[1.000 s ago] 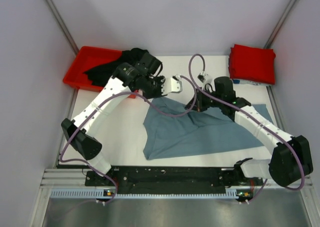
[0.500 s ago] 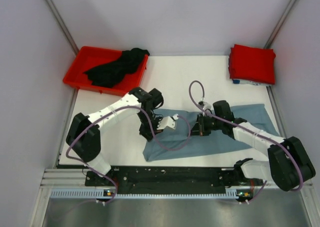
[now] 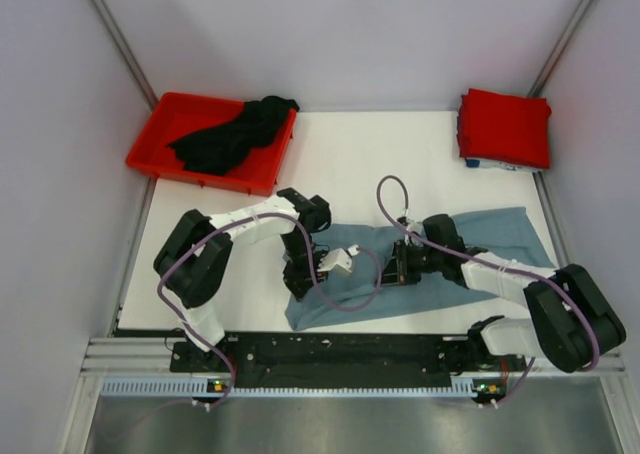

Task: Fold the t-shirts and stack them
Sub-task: Fold the other side of the tshirt into a rectangle, then rotate the tshirt 90 degrees

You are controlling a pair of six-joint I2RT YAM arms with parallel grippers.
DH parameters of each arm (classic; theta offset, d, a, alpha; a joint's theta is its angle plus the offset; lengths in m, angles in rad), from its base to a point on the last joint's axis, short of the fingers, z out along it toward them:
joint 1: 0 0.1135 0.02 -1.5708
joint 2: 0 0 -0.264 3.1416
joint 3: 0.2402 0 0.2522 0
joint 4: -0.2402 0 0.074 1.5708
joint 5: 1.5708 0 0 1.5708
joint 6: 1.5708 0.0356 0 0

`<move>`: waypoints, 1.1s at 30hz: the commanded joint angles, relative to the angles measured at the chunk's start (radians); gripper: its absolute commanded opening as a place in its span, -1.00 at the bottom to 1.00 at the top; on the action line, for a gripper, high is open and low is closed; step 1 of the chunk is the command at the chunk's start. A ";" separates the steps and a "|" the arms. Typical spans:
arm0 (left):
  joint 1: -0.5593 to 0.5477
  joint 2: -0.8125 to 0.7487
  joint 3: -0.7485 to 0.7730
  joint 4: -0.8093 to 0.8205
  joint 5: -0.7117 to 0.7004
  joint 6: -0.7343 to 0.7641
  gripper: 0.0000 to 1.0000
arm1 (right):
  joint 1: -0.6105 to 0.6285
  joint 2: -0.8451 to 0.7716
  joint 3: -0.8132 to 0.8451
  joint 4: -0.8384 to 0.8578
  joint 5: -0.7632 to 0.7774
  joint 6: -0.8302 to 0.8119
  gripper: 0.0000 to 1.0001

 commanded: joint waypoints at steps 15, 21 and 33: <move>0.006 -0.030 0.045 0.024 -0.053 -0.128 -0.17 | 0.018 -0.265 0.144 -0.482 0.178 -0.023 -0.56; 0.132 0.010 0.062 0.328 -0.194 -0.391 -0.12 | -0.265 -0.219 0.271 -0.490 0.453 -0.019 -0.72; 0.127 0.217 0.129 0.486 -0.406 -0.407 -0.11 | -0.707 0.241 0.390 -0.364 0.630 -0.021 -0.77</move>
